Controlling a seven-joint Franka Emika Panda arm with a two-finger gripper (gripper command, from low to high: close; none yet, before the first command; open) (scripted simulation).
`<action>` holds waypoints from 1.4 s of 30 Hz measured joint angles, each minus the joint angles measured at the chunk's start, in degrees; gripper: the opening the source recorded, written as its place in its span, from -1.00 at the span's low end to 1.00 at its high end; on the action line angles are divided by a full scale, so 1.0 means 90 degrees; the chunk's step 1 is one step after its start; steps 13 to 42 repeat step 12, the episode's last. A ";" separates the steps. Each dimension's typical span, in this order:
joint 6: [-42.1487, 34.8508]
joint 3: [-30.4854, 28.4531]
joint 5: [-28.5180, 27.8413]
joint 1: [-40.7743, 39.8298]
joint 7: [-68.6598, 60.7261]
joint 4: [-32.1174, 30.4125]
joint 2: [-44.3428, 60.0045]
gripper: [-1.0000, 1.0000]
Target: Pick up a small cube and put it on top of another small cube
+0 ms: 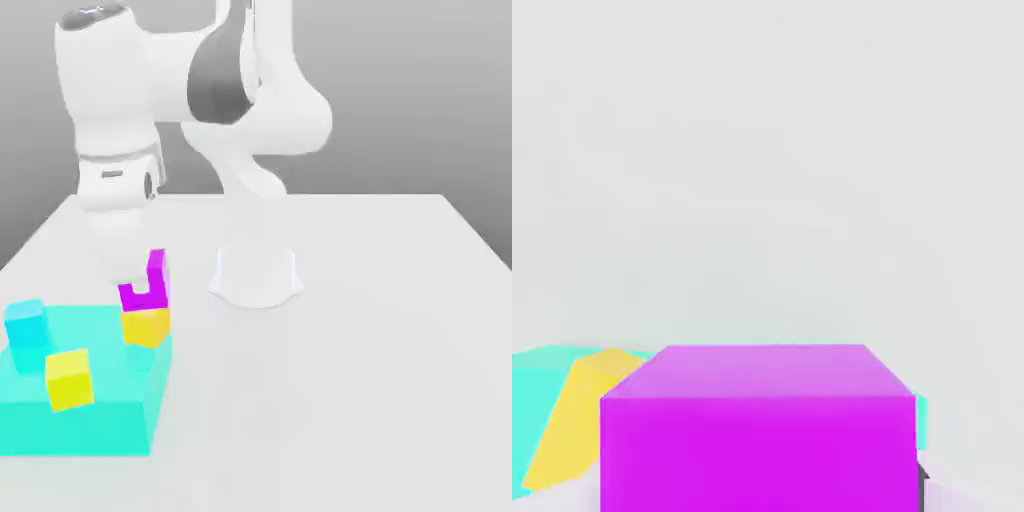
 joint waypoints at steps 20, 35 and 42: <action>0.1294 -0.0358 -0.0524 -0.0300 -0.0224 -0.0795 0.0490 1.00; 0.1294 -0.0358 -0.0524 -0.0300 -0.0224 -0.0795 0.0490 1.00; 0.1294 -0.0358 -0.0524 -0.0300 -0.0224 -0.0795 0.0490 1.00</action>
